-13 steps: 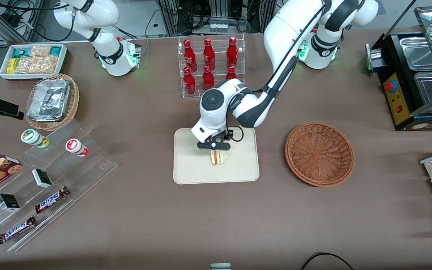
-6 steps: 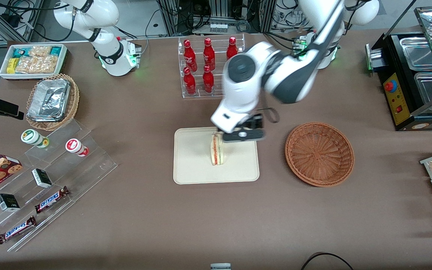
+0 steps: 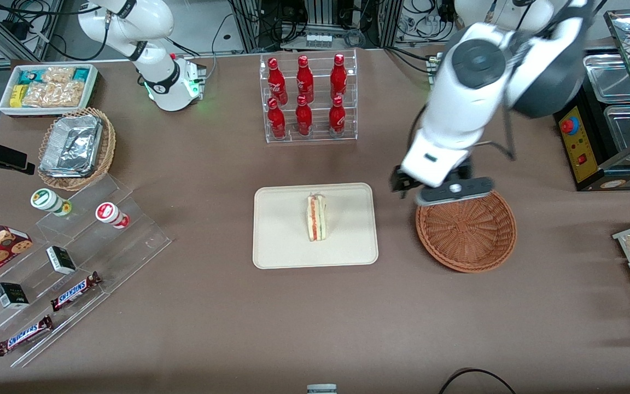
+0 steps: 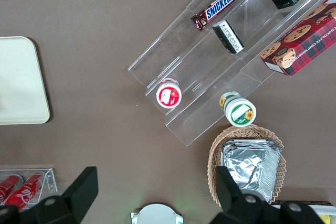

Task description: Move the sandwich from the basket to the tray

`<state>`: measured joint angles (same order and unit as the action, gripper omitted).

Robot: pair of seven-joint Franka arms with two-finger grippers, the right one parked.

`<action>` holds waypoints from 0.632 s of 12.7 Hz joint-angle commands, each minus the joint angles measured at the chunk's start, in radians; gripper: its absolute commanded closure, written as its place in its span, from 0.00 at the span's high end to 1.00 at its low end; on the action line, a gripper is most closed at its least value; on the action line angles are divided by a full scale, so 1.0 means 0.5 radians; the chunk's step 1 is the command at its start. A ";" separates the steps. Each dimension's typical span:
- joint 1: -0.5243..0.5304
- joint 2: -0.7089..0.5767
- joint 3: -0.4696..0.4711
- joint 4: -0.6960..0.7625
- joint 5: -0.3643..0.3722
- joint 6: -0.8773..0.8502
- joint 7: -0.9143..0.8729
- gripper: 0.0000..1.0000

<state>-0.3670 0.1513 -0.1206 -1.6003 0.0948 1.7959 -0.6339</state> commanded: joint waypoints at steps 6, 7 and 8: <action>0.571 -0.321 -0.013 -0.110 -0.155 -0.321 0.960 1.00; 0.605 -0.324 -0.013 -0.104 -0.168 -0.334 0.988 1.00; 0.629 -0.345 -0.013 -0.104 -0.168 -0.340 1.001 1.00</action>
<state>-0.0751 0.0194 -0.1161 -1.6272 0.0274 1.6409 -0.1634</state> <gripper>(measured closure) 0.000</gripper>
